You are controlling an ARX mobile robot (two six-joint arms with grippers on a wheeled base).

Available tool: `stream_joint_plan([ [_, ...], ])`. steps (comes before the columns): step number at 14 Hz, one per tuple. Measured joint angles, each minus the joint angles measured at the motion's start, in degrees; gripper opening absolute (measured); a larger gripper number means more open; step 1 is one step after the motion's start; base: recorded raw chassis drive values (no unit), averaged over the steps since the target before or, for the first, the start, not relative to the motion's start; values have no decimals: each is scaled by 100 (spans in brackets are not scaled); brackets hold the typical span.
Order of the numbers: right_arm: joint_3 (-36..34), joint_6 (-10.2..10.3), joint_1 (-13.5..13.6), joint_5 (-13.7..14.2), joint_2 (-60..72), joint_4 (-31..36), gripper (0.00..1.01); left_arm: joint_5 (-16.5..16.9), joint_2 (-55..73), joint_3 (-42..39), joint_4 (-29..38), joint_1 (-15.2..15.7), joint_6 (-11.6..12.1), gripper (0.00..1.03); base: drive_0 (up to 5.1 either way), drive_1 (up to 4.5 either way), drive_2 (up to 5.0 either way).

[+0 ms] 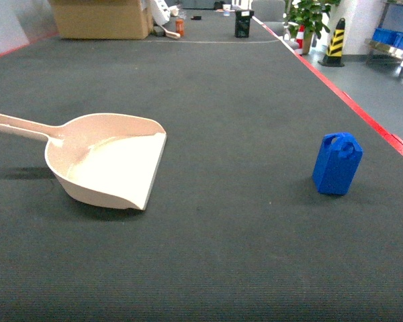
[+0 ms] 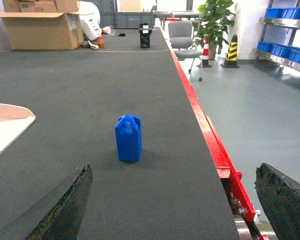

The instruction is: Place part in tray to right shelf

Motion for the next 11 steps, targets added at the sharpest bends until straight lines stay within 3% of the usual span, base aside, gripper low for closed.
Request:
stream_joint_plan([
  [2, 0, 0, 0, 0, 0, -2, 98, 907, 2094, 442, 1899, 719, -1303, 98, 0, 0, 0],
  [3, 0, 0, 0, -2, 0, -4, 98, 1261, 3464, 776, 3064, 890, -1878, 98, 0, 0, 0],
  [5, 0, 0, 0, -2, 0, -7, 98, 1434, 5845, 1552, 4520, 960, -2623, 98, 0, 0, 0],
  [8, 0, 0, 0, -2, 0, -4, 98, 1499, 7849, 2745, 4776, 949, -3128, 98, 0, 0, 0],
  [11, 0, 0, 0, -2, 0, -4, 98, 1550, 8780, 3689, 4704, 831, -3333, 98, 0, 0, 0],
])
